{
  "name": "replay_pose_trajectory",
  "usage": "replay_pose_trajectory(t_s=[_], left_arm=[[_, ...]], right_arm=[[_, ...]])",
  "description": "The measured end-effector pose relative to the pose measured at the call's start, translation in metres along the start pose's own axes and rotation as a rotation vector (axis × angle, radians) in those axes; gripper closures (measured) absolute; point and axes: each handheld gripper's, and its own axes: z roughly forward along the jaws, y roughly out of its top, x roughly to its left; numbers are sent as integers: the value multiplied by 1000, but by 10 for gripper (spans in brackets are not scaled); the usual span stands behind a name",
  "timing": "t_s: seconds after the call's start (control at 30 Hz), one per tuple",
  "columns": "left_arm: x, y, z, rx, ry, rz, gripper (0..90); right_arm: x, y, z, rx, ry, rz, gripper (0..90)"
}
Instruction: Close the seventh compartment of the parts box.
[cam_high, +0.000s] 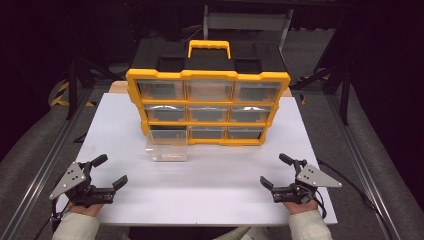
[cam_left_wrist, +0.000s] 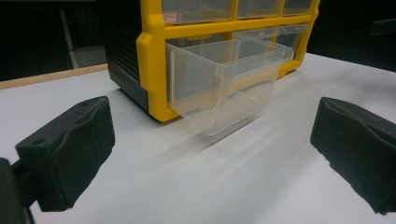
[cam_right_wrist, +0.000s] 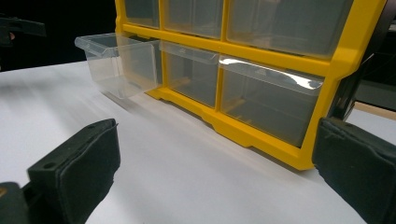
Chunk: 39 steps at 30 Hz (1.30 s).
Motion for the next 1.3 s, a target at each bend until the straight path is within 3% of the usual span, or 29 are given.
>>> replay_pose_trajectory(t_s=[0.93, 1.3], left_arm=[[0, 2, 0, -9, 5, 3, 8], [-4, 15, 17, -20, -48, -6, 13]], right_arm=[[0, 0, 2, 7, 1, -1, 18], [1, -1, 4, 15, 4, -3, 18]])
